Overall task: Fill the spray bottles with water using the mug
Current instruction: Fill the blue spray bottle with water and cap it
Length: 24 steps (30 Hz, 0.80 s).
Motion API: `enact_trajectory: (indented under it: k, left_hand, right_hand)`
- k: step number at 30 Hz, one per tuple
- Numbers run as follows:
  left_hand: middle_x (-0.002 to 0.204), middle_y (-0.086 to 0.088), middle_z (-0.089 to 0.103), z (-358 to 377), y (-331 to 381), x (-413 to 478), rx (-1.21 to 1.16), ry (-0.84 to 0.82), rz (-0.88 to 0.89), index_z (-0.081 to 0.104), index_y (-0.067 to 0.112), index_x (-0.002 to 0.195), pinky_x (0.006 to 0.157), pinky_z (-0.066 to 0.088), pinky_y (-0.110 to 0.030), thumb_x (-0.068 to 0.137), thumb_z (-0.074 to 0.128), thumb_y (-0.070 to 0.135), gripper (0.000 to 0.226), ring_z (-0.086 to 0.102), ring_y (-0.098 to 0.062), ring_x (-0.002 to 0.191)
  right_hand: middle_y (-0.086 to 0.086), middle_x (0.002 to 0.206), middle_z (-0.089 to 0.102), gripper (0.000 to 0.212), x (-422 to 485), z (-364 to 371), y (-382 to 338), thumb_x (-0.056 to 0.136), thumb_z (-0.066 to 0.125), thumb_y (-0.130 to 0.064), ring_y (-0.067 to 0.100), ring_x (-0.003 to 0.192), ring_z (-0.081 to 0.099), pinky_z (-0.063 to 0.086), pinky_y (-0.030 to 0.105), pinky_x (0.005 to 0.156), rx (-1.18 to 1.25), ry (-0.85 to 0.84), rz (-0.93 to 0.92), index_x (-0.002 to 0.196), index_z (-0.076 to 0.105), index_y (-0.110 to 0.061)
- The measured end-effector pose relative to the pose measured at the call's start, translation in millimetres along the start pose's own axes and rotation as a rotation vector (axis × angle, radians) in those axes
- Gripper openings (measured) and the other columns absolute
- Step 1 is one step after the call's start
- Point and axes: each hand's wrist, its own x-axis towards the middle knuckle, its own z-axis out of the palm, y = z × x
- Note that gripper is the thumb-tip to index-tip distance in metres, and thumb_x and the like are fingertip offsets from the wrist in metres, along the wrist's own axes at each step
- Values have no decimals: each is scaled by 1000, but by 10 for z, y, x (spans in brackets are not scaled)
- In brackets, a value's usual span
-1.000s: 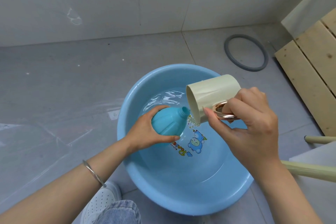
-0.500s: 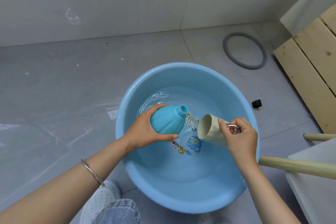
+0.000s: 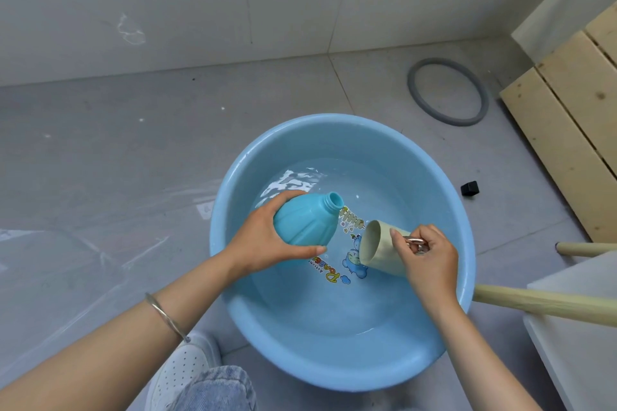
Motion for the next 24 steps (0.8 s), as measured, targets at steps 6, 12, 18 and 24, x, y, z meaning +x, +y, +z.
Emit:
enact_trajectory:
  k: [6,12,18,24]
  left_hand:
    - [118,28,59,-3,3,-7,-1,2,8,53,46,123,96,48,-24,43,85,60,87,56,5,109]
    - [112,27,61,-5,-6,-2,-21,-2,0,53,46,121,92,51,-24,44,87,58,86,59,4,105]
    - [112,27,61,0,-4,-1,-23,-11,12,54,46,120,91,51,-24,47,89,53,81,59,3,104]
    - [110,30,60,-6,-15,-1,3,2,17,54,46,118,89,48,-19,51,93,46,78,59,6,103]
  right_hand:
    - [3,58,35,48,14,-29,-61,81,73,-14,10,54,31,23,24,53,103,-6,85,54,34,-13]
    - [13,56,55,46,28,-192,-308,83,72,-17,14,58,47,32,25,56,361,14,188,49,42,-17]
    - [-12,46,56,43,40,-423,-673,83,70,-13,8,55,53,37,10,53,499,60,106,51,41,-19]
    - [-12,49,58,42,37,-595,-1027,81,72,-21,23,69,54,36,13,56,476,52,2,47,48,-24]
